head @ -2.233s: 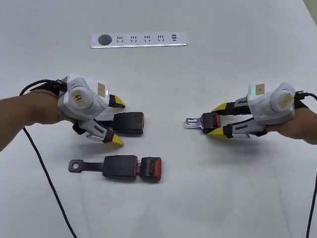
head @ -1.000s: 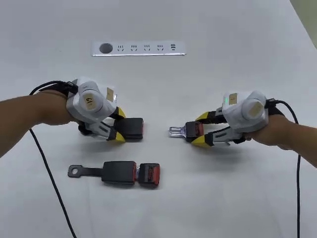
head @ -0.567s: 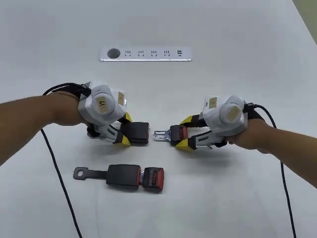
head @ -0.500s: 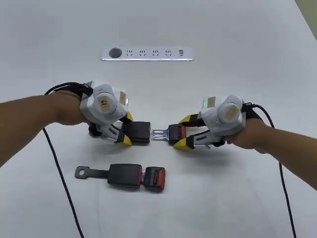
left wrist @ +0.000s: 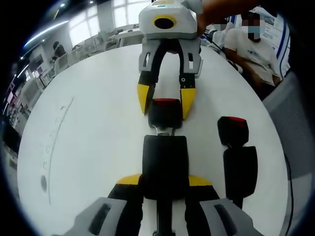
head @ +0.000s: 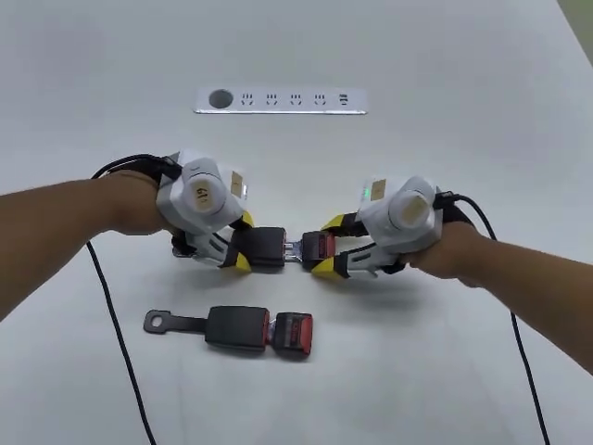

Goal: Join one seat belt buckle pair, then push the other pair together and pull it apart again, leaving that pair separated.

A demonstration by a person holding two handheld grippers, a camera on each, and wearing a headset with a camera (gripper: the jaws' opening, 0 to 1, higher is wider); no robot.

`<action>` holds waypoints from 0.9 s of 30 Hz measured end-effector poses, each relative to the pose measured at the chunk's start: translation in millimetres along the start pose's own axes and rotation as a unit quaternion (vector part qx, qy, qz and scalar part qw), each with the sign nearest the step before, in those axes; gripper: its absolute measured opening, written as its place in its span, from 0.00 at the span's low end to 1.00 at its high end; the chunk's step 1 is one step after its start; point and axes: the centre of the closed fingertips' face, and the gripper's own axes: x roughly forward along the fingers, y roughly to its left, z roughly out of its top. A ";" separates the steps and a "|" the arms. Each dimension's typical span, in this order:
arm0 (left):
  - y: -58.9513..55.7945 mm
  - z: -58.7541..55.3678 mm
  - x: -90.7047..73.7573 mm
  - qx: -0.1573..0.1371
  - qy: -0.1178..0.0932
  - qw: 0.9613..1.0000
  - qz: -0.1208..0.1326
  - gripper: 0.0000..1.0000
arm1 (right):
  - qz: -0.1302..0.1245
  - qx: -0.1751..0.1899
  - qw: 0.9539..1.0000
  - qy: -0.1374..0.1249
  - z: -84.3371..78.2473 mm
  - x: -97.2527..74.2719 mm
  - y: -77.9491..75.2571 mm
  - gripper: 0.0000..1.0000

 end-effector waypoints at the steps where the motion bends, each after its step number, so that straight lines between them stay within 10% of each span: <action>1: 0.0 0.1 0.3 0.005 0.001 1.000 -0.003 0.33 | 0.001 0.002 1.000 0.000 2.0 1.0 2.3 0.33; 27: -1.9 1.4 0.9 0.012 0.007 1.000 -0.004 0.33 | -0.009 0.019 1.000 0.016 13.6 24.6 9.6 0.33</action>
